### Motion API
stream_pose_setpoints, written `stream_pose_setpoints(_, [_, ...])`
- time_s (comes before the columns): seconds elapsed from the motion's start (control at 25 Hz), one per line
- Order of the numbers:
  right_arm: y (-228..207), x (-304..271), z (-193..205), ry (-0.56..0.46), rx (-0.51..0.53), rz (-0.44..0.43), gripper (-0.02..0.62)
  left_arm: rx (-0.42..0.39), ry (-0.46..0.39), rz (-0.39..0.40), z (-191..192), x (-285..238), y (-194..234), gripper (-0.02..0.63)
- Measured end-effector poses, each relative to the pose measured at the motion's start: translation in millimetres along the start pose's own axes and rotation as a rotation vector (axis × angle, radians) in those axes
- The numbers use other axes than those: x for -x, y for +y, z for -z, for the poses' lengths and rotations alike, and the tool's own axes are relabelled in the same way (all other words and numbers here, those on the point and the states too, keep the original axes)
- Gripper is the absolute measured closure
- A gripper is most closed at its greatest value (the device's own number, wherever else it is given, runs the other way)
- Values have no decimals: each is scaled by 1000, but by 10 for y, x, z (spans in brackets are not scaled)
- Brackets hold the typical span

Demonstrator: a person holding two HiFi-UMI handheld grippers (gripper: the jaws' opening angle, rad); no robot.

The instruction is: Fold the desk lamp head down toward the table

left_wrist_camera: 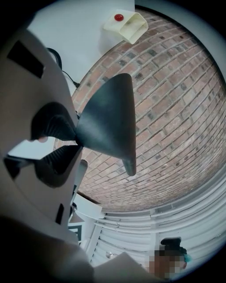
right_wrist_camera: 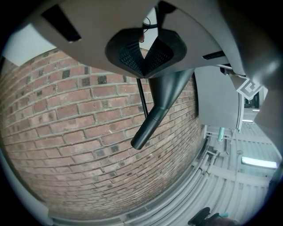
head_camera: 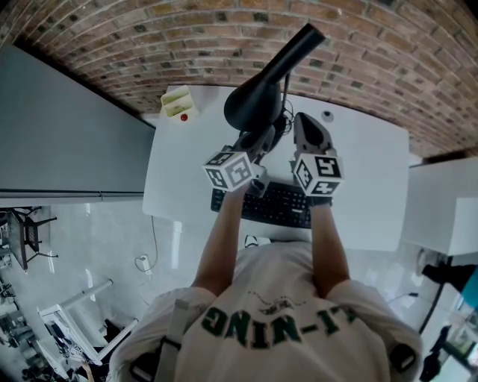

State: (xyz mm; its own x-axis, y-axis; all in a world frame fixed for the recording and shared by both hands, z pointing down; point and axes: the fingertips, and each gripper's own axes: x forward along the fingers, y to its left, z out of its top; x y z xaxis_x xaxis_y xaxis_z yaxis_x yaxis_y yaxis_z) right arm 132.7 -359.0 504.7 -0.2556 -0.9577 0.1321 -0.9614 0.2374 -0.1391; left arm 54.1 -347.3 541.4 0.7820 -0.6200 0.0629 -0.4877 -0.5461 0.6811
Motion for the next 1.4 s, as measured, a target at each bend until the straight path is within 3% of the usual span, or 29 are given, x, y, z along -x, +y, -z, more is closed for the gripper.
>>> stream_pose_setpoints(0.64, [-51,-11,-1,0,-12,-8,601,-1,24,-9,96,-80,-12,575])
stream_pose_setpoints(0.84, [-27,31,-60,-15,-22,-12,601,-36,94,-26,198,-45,6,558])
stream_pose_setpoints(1.12, [136,181,-154,-38,-15,-25,601,-68,104,-68,234,322,2,554])
stream_pose_setpoints(1.4, [463,379,-231,-59,4,-55,601,-168,39,-161,22,793,-33,554])
